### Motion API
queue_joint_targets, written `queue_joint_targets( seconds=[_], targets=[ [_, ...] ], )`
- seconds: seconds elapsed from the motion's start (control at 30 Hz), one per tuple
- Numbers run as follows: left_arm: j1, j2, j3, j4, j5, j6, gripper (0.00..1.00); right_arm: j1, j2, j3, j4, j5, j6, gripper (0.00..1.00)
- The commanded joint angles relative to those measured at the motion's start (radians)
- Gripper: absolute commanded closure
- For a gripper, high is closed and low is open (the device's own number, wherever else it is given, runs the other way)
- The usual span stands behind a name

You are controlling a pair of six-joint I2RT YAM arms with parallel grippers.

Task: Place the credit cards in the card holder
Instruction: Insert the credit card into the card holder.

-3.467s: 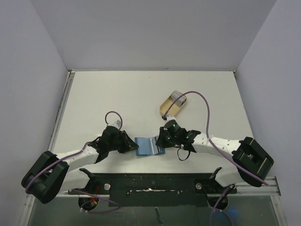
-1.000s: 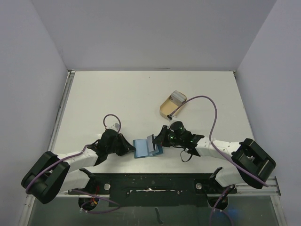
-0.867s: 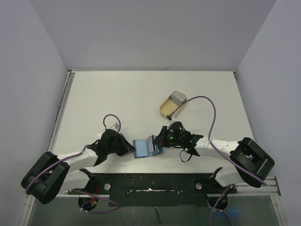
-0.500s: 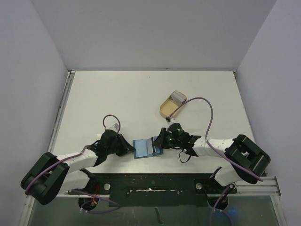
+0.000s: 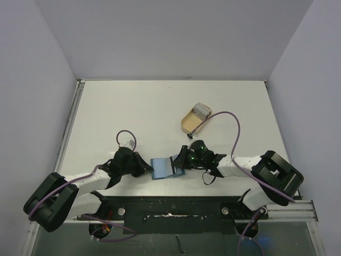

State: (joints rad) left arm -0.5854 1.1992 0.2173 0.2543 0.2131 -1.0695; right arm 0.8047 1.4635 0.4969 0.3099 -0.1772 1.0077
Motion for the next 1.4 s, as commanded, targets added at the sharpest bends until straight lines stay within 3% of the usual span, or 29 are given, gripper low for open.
queue_joint_targets(
  seconds=[0.0,0.33,0.5,0.87,1.23,1.37],
  targets=[
    [-0.001,-0.003,-0.011,0.042,-0.004,-0.002,1.0,0.006,0.019,-0.001,0.015,-0.008,0.003,0.88],
    [-0.004,-0.016,-0.021,0.043,-0.004,-0.011,1.0,0.027,0.018,0.053,-0.155,0.062,-0.03,0.77],
    [-0.006,-0.025,-0.032,0.054,-0.001,-0.027,1.0,0.04,0.024,0.043,-0.121,0.088,-0.013,0.88],
    [-0.013,-0.052,-0.086,0.096,0.006,-0.084,1.0,0.04,0.02,0.012,-0.063,0.154,0.008,0.95],
    [-0.014,-0.056,-0.106,0.127,0.006,-0.118,1.0,0.051,0.056,0.033,-0.032,0.152,0.003,0.96],
    [-0.014,-0.046,-0.106,0.138,0.009,-0.119,1.0,0.066,0.056,0.048,-0.063,0.139,-0.004,0.88]
  ],
)
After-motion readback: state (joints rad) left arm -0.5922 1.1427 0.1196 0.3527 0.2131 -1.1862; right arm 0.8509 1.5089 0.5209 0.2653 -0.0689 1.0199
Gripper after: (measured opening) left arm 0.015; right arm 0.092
